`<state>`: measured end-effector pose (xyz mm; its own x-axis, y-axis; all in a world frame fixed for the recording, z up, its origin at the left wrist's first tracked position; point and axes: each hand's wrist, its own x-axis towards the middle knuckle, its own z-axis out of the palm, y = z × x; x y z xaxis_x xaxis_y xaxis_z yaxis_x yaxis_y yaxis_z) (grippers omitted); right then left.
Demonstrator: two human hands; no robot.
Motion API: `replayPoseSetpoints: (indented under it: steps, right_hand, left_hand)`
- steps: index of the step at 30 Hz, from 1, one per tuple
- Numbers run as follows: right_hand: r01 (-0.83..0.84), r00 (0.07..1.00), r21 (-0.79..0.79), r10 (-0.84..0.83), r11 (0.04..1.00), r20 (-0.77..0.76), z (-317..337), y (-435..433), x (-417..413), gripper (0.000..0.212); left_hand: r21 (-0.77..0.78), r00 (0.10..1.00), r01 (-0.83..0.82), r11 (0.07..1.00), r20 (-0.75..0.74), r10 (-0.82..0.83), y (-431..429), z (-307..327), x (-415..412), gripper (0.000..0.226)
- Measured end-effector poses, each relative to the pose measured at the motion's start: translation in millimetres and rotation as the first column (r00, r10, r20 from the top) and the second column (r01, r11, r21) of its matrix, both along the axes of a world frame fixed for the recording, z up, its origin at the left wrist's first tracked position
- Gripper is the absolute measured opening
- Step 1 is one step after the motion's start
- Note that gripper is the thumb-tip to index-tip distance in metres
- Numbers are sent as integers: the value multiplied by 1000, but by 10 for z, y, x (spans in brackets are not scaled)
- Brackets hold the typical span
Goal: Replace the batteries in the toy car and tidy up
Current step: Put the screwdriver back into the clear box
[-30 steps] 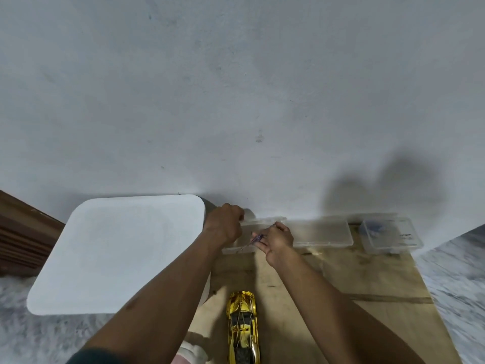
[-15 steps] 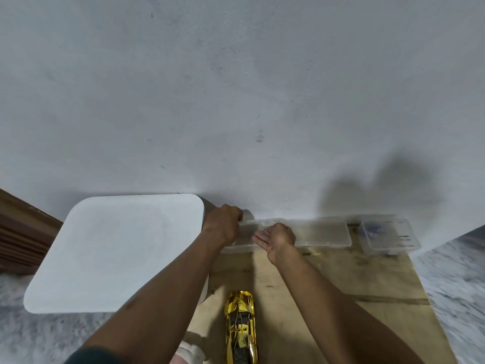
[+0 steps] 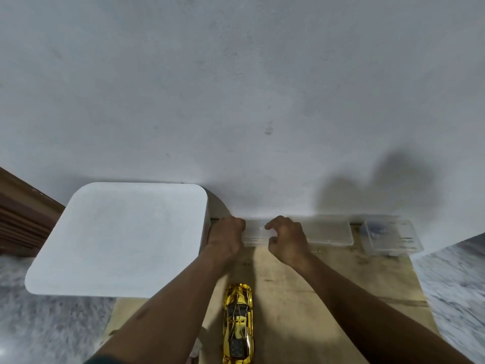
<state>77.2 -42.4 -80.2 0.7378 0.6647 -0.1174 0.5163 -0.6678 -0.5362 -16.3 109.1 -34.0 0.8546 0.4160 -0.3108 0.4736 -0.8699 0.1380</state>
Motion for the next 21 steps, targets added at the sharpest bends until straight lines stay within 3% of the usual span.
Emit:
replayPoseSetpoints:
  steps: [7, 16, 21]
  right_hand:
    - [-202, 970, -136, 217, 970, 107, -70, -35, -38, 55]
    - [-289, 928, -184, 322, 939, 186, -149, -74, -17, 45]
    - [-300, 912, -201, 342, 933, 226, -183, -80, -46, 44]
  left_hand:
    - [57, 999, 32, 998, 5, -32, -121, -188, -160, 59]
    - [131, 991, 76, 988, -116, -61, -114, -218, -110, 78]
    - [141, 992, 76, 987, -107, -61, -109, -286, -125, 81]
